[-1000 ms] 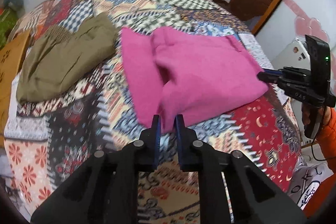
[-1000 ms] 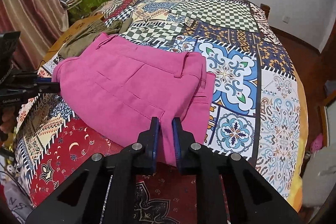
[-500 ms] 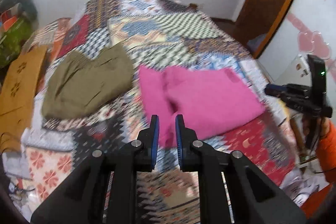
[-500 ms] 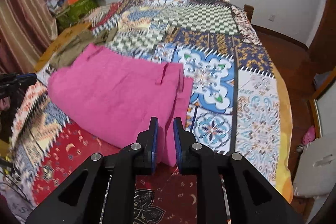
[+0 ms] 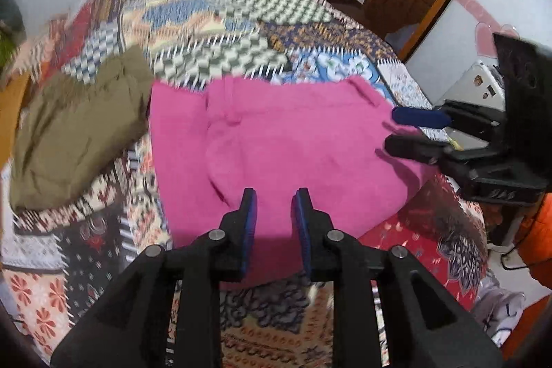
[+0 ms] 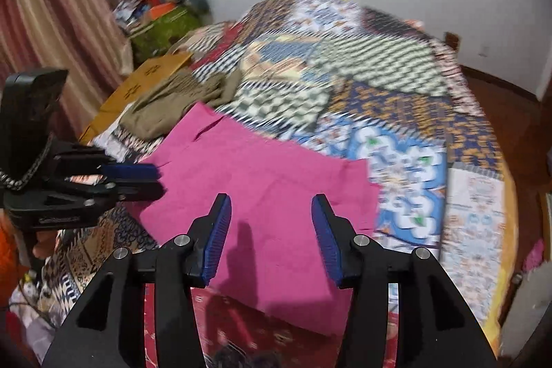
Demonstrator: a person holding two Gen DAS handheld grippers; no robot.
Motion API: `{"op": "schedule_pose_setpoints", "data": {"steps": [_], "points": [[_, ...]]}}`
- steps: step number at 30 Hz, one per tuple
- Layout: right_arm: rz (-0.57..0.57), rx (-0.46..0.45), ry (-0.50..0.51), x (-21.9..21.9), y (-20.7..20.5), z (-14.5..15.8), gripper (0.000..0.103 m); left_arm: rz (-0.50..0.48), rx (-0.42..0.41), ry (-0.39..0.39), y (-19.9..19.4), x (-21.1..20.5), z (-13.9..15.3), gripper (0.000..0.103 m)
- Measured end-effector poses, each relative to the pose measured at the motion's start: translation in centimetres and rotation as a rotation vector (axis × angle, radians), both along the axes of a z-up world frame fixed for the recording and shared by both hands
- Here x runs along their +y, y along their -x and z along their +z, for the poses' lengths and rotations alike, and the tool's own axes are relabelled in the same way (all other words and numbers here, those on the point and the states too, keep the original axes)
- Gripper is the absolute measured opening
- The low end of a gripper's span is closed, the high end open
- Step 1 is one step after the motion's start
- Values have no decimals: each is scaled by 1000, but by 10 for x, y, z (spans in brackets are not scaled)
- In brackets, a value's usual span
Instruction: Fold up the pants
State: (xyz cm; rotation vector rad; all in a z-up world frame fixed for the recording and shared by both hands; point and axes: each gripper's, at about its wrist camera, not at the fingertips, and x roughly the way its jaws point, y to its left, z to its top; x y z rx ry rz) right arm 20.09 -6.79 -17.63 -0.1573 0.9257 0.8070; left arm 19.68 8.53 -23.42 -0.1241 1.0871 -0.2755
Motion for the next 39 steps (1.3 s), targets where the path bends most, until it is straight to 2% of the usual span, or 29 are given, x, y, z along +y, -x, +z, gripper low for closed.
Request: {"op": "schedule_pose_setpoints", "data": {"steps": [3, 6, 7, 9, 10, 12, 14, 20, 24, 26, 29, 30, 32, 37, 39], "points": [[34, 34, 45, 12, 1, -25, 45, 22, 24, -16, 6, 13, -12, 23], [29, 43, 12, 3, 0, -30, 45, 36, 21, 25, 13, 25, -15, 23], [22, 41, 18, -1, 0, -28, 45, 42, 19, 14, 15, 27, -14, 23], [8, 41, 26, -9, 0, -28, 45, 70, 11, -77, 19, 29, -15, 31], [-1, 43, 34, -16, 0, -28, 45, 76, 5, -82, 21, 32, -15, 35], [-22, 30, 62, -27, 2, -27, 46, 99, 10, -71, 27, 40, -14, 36], [-44, 33, 66, -42, 3, -27, 50, 117, 12, -84, 31, 47, -13, 36], [-141, 18, 115, -73, 7, -28, 50, 163, 33, -212, 52, 58, -14, 36], [-188, -24, 198, -86, 11, -29, 50, 194, 30, -241, 61, 66, -8, 36], [-206, -35, 217, -93, 13, -27, 50, 210, 15, -226, 64, 68, -1, 36], [-228, -44, 182, -103, 14, -14, 51, 227, -27, -181, 63, 69, 16, 37], [-234, -43, 163, -105, 14, -10, 51, 231, -41, -162, 61, 68, 22, 39], [-246, -45, 121, -107, 12, -2, 51, 233, -60, -131, 55, 65, 30, 49], [-242, -51, 79, -94, 5, 9, 51, 208, -83, -62, 29, 51, 42, 51], [-237, -40, 68, -89, 2, 8, 52, 196, -84, -46, 20, 45, 41, 57]]}}
